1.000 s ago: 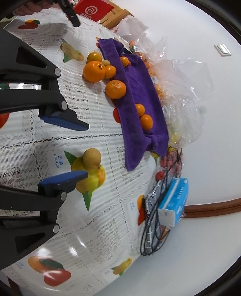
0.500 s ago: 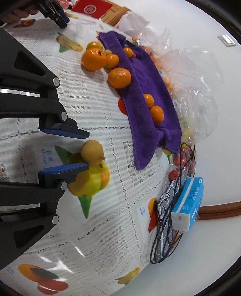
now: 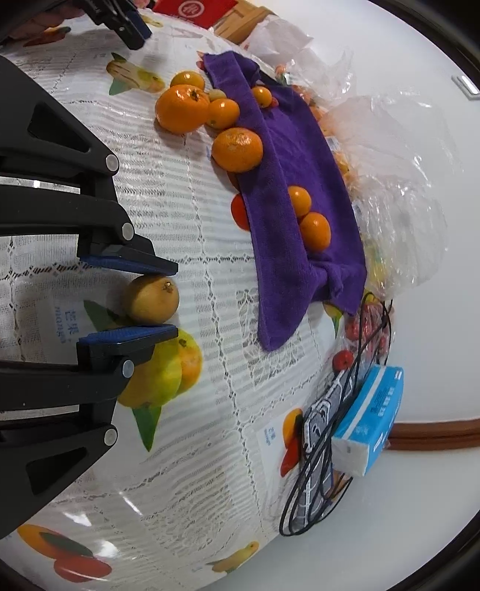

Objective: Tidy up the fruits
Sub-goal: 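Grasp a yellow-brown fruit with the right gripper while the left gripper grasps a large orange, then lift the yellow-brown fruit and large orange and carry both over the towel, then lower both fruits onto the purple towel and open both grippers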

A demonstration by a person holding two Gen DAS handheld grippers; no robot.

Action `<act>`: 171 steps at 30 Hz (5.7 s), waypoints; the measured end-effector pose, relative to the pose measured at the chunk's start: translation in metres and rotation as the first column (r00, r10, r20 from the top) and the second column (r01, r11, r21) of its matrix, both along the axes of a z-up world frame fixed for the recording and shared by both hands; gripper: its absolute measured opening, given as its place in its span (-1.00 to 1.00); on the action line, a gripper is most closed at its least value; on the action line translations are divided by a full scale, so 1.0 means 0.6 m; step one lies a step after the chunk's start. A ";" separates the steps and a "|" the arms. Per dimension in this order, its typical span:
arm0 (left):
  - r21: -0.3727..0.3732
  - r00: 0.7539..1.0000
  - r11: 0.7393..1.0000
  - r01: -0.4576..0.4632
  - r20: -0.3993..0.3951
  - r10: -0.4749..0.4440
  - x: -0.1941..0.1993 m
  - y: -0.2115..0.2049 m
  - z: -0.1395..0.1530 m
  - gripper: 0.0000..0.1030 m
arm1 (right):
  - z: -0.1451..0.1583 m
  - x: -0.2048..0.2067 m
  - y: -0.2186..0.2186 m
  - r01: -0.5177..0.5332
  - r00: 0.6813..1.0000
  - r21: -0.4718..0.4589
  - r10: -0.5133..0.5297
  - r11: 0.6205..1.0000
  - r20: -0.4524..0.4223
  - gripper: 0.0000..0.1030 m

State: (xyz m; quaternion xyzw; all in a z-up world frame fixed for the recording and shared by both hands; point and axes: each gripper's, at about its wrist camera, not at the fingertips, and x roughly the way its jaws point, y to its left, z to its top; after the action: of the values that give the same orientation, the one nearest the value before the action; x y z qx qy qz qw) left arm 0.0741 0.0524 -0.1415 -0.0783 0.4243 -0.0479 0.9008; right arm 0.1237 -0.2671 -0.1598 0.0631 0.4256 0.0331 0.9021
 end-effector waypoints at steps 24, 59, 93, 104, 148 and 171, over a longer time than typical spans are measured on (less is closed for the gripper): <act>0.027 0.992 0.992 0.124 -0.001 -0.124 0.099 -0.127 -0.012 -0.24 | 0.000 0.002 0.006 -0.037 0.999 0.018 0.036 0.999 0.001 -0.47; -0.134 0.986 0.985 0.111 0.139 -0.092 0.079 -0.089 0.011 -0.35 | 0.009 -0.007 -0.006 0.009 0.999 0.030 -0.010 1.000 0.036 -0.48; -0.197 0.978 0.980 -0.024 0.200 0.065 0.011 0.008 0.033 -0.35 | 0.116 -0.063 0.073 -0.139 0.965 0.092 0.114 0.986 0.236 -0.47; -0.229 0.973 0.972 -0.059 0.205 0.107 -0.008 0.053 0.076 -0.35 | 0.162 -0.046 0.114 -0.206 0.944 0.111 0.168 0.972 0.285 -0.47; -0.213 0.979 0.977 -0.020 0.194 0.062 0.243 -0.017 0.057 -0.35 | 0.132 0.191 0.071 -0.169 0.947 0.062 0.145 0.984 0.285 -0.47; -0.188 0.988 0.981 0.045 0.155 -0.016 0.254 -0.043 0.026 -0.35 | 0.059 0.223 0.091 -0.224 0.973 -0.027 0.225 0.974 0.058 -0.47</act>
State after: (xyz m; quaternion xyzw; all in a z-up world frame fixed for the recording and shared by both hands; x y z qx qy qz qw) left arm 0.2267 0.0266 -0.1256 -0.1542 0.3486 -0.1081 0.9182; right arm 0.2576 -0.2125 -0.1244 0.0045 0.4025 0.1324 0.9058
